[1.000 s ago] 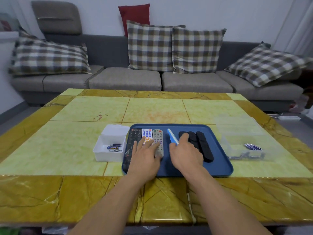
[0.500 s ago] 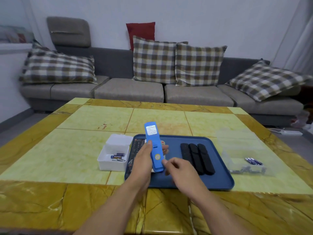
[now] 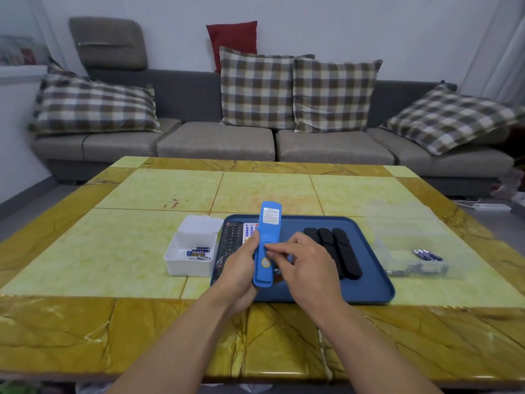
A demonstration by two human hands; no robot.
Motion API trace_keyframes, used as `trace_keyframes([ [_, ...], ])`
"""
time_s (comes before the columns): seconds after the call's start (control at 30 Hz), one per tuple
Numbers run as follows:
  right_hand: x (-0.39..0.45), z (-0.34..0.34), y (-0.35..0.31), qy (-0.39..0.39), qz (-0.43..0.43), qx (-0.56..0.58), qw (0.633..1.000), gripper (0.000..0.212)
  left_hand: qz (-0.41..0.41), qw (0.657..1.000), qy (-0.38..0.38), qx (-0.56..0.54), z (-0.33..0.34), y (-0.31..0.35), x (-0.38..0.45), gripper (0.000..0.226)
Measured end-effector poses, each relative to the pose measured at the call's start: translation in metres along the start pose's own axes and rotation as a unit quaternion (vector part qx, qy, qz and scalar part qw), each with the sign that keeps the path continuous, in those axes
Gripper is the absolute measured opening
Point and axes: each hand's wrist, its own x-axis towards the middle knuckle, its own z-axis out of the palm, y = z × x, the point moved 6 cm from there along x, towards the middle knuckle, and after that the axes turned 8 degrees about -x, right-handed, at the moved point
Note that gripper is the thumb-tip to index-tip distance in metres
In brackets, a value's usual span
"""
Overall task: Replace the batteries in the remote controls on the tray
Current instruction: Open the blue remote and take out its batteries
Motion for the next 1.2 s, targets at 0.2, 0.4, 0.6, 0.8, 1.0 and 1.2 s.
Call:
trace_keyframes([
  [0.2, 0.004, -0.001, -0.001, 0.007, 0.007, -0.017, 1.000, 0.018, -0.002, 1.000, -0.013, 0.006, 0.001, 0.001, 0.001, 0.046],
  [0.4, 0.007, -0.005, 0.003, 0.007, 0.019, -0.033, 0.999, 0.020, 0.002, 0.999, -0.030, 0.025, 0.004, 0.001, -0.001, 0.044],
  [0.6, 0.006, -0.006, 0.006, -0.014, 0.013, -0.062, 0.998, 0.019, 0.003, 0.998, -0.032, 0.049, 0.003, -0.002, -0.002, 0.045],
  [0.8, 0.007, -0.005, 0.003, -0.035, 0.018, -0.055, 0.998, 0.019, 0.004, 0.999, -0.028, 0.045, 0.003, -0.003, 0.001, 0.043],
  [1.0, 0.009, 0.002, 0.002, -0.093, 0.034, -0.024, 0.995, 0.012, 0.002, 0.999, -0.004, 0.044, -0.001, -0.006, 0.001, 0.039],
  [1.2, 0.002, 0.012, 0.010, -0.171, 0.073, 0.151, 0.971, 0.020, 0.006, 0.998, 0.027, 0.059, -0.012, -0.007, 0.006, 0.040],
])
